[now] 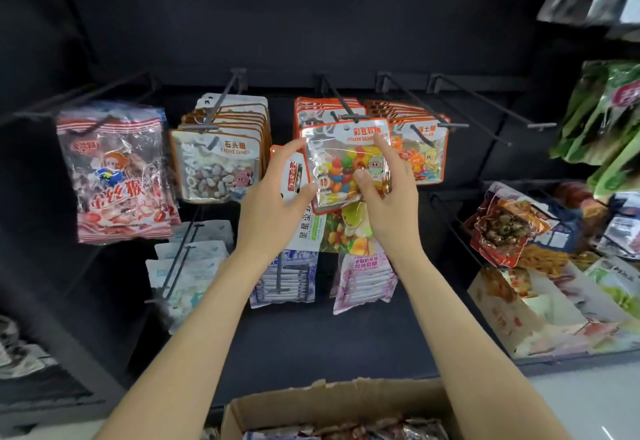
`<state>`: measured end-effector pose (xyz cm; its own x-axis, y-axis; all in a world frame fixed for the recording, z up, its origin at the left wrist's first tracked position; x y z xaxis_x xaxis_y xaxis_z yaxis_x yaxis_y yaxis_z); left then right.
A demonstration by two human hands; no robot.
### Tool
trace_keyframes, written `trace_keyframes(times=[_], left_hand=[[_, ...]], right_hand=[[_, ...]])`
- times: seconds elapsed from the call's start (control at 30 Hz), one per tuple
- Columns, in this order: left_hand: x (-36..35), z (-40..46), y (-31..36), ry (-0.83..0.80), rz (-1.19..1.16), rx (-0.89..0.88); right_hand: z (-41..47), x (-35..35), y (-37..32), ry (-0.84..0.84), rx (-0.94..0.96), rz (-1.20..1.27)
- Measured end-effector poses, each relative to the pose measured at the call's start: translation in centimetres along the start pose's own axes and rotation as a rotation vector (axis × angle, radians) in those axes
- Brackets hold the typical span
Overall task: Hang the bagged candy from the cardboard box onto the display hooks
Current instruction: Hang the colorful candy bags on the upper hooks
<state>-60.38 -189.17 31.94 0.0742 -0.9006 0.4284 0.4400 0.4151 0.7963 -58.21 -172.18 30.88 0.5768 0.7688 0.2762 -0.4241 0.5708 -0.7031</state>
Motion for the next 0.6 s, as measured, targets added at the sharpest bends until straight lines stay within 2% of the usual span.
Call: trace_keyframes(times=[0.17,0.27,0.47,0.6], left_hand=[[-0.1,0.9,-1.1,-0.014,0.037,0.031],[0.1,0.9,-1.4,-0.006,0.06,0.041],[2.6,-0.9,-4.5,-0.007,0.127,0.122],[4.3,-1.9,-5.6,-0.079,0.078,0.148]], right_hand=[[0.1,0.1,0.8,-0.056,-0.088,0.016],[0.9,-0.3,1.2,-0.061,-0.073,-0.075],[4.3,-2.8,2.4,-0.05,0.034,-0.397],[4.9,-4.2,2.4,-0.131,0.096,-0.761]])
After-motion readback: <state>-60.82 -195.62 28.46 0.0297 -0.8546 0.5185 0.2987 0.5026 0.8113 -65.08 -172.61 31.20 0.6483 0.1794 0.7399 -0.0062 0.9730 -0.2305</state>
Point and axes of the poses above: each hand's wrist, its own z-axis towards the middle knuckle, its own x-axis out of the back of the hand, y = z × x, the point moved 4 cm from there along z, towards the middle knuckle, and after that the axes turned 7 degrees about x, right-handed, at the moved point
